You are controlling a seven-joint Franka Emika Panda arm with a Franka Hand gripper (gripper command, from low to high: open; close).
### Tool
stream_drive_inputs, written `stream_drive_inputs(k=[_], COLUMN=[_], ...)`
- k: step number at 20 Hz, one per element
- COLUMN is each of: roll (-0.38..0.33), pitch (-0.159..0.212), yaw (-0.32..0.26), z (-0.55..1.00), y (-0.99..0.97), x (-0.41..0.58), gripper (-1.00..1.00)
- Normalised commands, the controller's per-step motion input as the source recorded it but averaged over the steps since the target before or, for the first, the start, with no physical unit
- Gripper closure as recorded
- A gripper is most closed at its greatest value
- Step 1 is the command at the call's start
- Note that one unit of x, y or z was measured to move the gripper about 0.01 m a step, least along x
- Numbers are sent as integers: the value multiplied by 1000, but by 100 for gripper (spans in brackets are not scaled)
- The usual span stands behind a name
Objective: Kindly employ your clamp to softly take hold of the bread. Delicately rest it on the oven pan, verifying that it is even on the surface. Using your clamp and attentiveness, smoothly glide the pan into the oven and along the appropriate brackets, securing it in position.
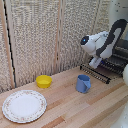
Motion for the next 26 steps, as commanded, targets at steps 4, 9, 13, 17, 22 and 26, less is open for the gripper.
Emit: stream_drive_inputs(k=[4, 9, 13, 17, 22, 26], roll=[-31, 5, 7, 38, 53, 68], pitch=[-16, -18, -13, -50, -48, -46], yaw=[0, 0, 0, 0, 0, 0], z=[-264, -127, -21, 0, 0, 0], y=[-1000, -1000, -896, -961, -963, -930], x=[-14, -14, -14, -154, -123, -73], gripper=[100, 100, 100, 100, 100, 100])
